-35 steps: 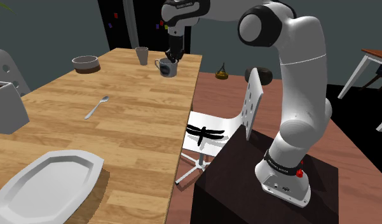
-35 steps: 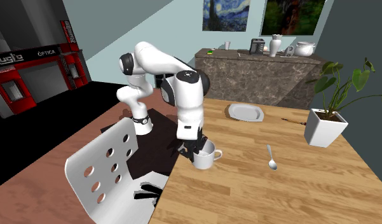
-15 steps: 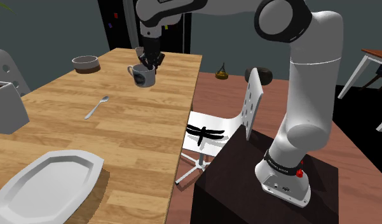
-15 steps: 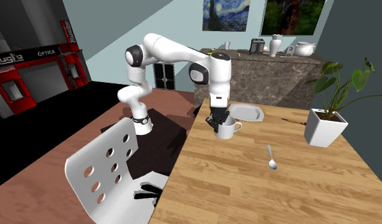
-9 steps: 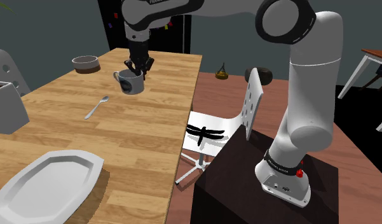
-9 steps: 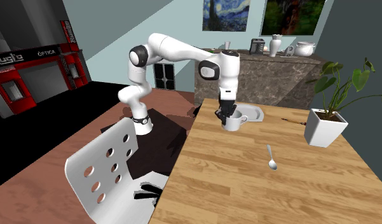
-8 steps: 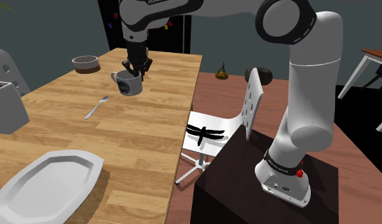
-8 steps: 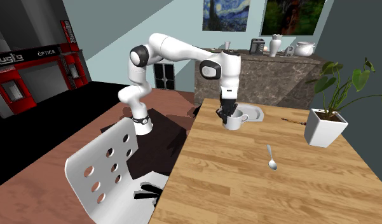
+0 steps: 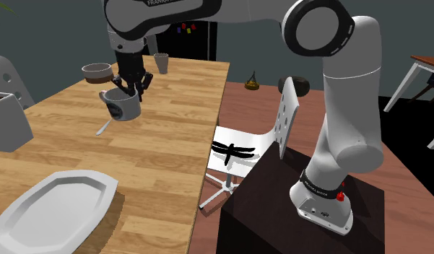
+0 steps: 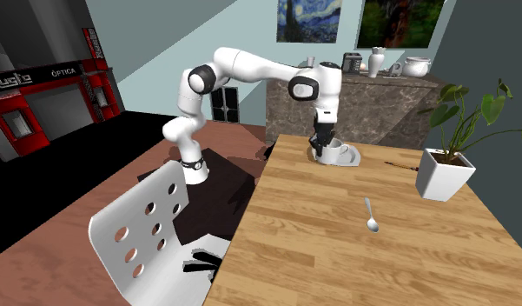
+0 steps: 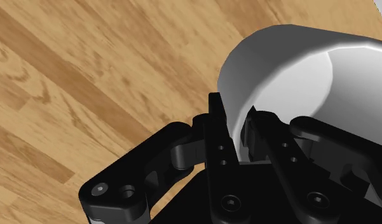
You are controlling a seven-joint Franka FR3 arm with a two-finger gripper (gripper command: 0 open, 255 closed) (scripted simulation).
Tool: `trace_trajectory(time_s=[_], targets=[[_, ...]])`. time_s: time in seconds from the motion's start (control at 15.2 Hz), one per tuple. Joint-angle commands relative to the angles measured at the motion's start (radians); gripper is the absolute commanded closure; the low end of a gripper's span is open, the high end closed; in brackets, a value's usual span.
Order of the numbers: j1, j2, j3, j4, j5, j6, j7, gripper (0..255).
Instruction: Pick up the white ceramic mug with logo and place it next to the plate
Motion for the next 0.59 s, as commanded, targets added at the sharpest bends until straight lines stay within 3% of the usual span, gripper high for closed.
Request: trace_trajectory(time_s=[0.0,0.26,0.53], targets=[[0.031,0.030,0.010,0.043,-0.009,-0.012,0.042,255],[0.092,0.096,0.027,0.144,-0.027,-0.046,0.118,255],[0.091,0.094,0.026,0.087,-0.026,0.009,0.118,255]])
